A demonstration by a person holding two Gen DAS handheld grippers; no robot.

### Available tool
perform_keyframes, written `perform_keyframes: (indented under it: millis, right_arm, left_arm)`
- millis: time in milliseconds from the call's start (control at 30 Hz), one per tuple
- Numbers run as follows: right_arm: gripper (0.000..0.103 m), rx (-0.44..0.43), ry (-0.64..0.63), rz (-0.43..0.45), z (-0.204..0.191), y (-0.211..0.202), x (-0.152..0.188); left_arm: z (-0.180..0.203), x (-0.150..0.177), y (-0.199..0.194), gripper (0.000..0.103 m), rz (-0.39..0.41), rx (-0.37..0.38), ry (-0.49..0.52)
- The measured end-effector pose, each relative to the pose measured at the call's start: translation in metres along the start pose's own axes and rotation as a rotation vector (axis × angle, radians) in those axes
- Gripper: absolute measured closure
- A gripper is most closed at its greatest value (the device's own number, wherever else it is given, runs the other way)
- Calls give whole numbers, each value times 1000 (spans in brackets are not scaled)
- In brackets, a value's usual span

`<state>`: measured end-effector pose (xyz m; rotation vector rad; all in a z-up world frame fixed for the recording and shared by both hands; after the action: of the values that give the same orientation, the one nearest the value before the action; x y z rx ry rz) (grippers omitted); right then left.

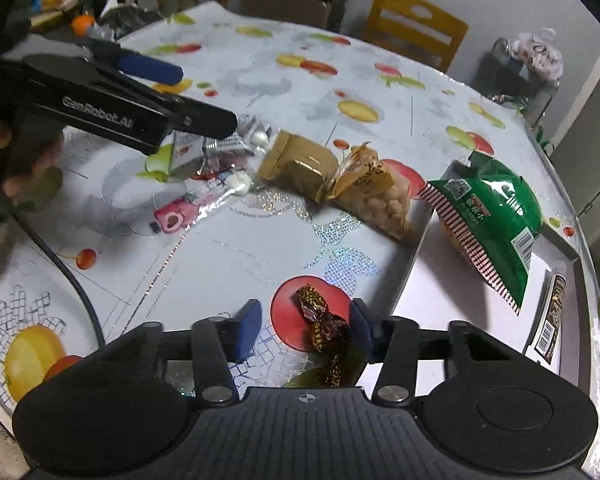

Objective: Organize snacks
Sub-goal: 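Grasp the clear pink candy stick with the left tool while the right tool grasps the brown-wrapped chocolate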

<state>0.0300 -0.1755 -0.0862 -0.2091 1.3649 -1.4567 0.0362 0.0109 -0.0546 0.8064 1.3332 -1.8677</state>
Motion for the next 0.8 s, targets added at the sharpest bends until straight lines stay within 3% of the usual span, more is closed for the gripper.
perform_keyframes:
  millis: [233, 333, 467, 567, 700, 800]
  right_arm:
    - [76, -44, 9, 4, -3, 2, -1]
    - [76, -93, 18, 39, -12, -1, -1]
    - [77, -115, 24, 74, -22, -6, 0]
    - [76, -117, 64, 105, -21, -11, 1]
    - [74, -108, 86, 145, -18, -20, 5]
    - [68, -100, 86, 149, -17, -21, 8]
  left_arm:
    - [15, 9, -4, 7, -64, 114, 48]
    - [23, 18, -1, 14, -113, 149, 88]
    - [28, 26, 6, 35, -152, 158, 107]
    - [26, 28, 11, 45, -169, 157, 91]
    - [26, 30, 13, 55, -184, 165, 86]
    - [29, 33, 16, 55, -207, 164, 101]
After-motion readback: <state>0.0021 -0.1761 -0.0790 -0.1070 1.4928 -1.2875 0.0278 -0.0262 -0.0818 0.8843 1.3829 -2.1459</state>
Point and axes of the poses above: each gripper's, at about its wrist camera, not at the fingertips, and y roughly the way its jaws point, z to its right, x to its underside, the point moved 5 cm from there along y, roughly the way its jaws point, and after that the axes turned 15 degrees about -y, right-handed, at the moved point
